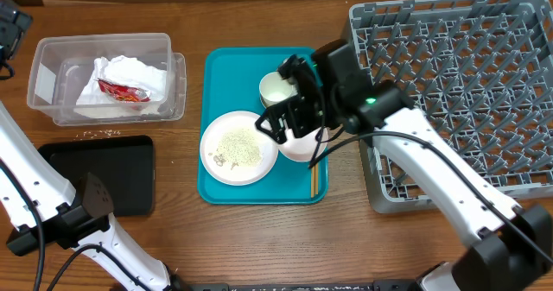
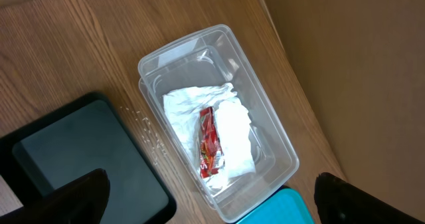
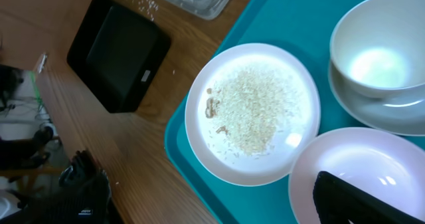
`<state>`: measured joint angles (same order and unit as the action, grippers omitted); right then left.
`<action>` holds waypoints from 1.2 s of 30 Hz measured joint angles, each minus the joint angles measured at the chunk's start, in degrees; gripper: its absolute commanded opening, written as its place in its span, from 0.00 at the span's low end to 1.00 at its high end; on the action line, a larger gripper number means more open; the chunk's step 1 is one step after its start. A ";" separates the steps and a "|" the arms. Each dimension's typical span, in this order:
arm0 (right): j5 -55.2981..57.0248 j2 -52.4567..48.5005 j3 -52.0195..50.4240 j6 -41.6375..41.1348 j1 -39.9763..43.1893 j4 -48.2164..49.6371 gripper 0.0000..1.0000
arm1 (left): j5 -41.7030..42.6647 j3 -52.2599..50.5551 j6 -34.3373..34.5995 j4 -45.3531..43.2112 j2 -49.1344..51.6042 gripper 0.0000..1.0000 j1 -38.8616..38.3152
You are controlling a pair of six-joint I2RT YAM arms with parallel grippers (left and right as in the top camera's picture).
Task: Sort waste into correct bins and load items into the dishwasher
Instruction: 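Move the right gripper over the tray and grasp the pink bowl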
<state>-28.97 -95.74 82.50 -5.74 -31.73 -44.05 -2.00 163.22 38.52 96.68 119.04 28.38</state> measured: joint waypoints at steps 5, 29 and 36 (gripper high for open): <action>-0.50 -2.97 0.00 -0.68 -1.29 1.11 1.00 | 0.00 0.00 0.00 0.00 0.00 1.00 0.00; 33.33 -9.27 0.00 -42.25 -5.77 0.24 0.56 | 0.00 0.00 0.00 0.00 0.00 1.00 0.00; 35.95 -14.27 0.02 -45.40 -8.55 4.17 0.53 | 0.00 0.00 0.00 0.00 0.00 1.00 0.00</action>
<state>6.98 -110.02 82.52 -51.13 -40.27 -39.88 -2.00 163.22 38.52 96.68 119.04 28.38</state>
